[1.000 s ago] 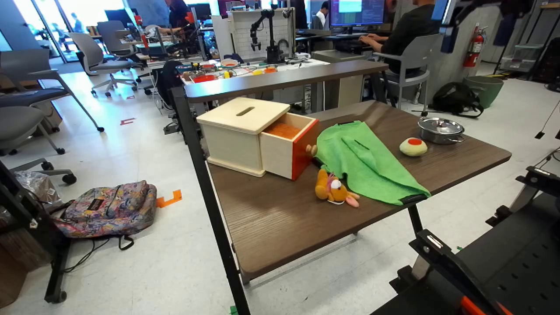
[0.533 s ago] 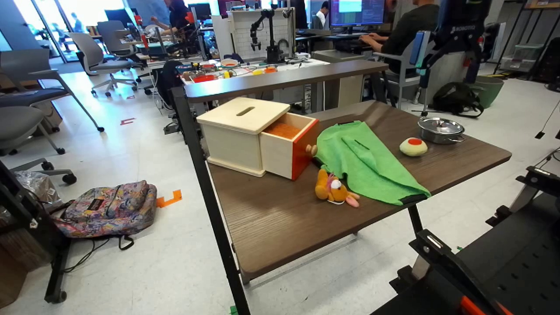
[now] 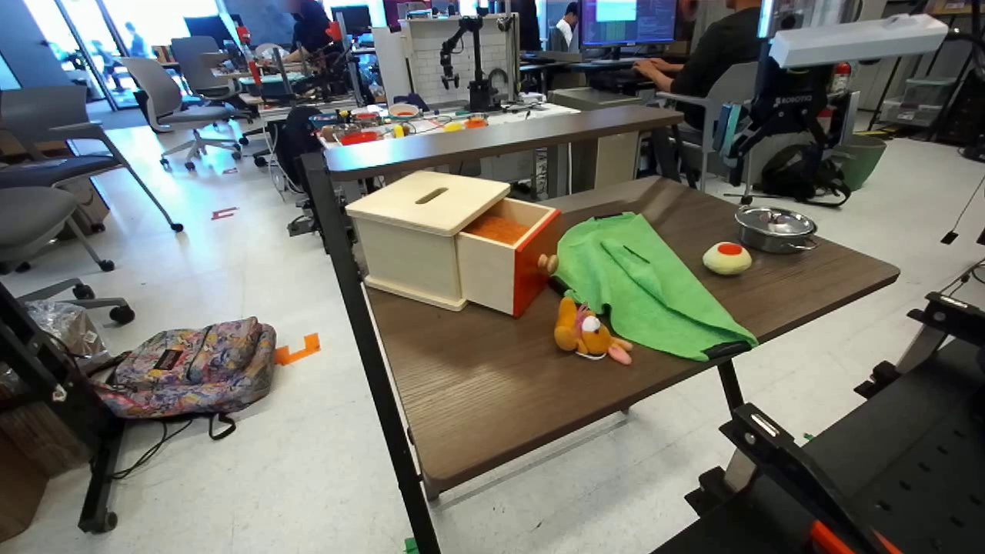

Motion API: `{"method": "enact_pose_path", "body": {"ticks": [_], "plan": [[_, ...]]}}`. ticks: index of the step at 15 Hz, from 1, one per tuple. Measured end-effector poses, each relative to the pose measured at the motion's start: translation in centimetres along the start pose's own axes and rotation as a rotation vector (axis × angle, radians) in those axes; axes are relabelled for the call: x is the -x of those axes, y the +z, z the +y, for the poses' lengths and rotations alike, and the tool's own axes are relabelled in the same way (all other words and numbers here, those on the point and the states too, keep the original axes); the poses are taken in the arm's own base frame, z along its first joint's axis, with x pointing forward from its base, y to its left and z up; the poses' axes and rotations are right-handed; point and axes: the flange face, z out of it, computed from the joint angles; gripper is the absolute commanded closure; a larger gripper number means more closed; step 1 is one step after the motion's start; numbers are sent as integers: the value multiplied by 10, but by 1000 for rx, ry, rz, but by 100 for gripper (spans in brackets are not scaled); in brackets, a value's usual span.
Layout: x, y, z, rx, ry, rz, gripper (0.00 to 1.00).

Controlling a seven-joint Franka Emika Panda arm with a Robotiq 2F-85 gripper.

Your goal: Remove the lid from the pot

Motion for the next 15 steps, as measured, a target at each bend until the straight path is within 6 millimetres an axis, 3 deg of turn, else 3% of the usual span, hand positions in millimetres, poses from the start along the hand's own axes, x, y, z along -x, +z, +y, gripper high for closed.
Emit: {"method": "enact_pose_path", "body": {"ticks": [4, 9, 10, 11, 15], "plan": [[-9, 24, 15, 29, 23, -18, 0], [-9, 41, 17, 41, 24, -38, 0], [-9, 43, 17, 43, 24, -40, 25], [-10, 45, 17, 44, 24, -42, 28], [-14, 50, 18, 48, 26, -40, 59]]}}
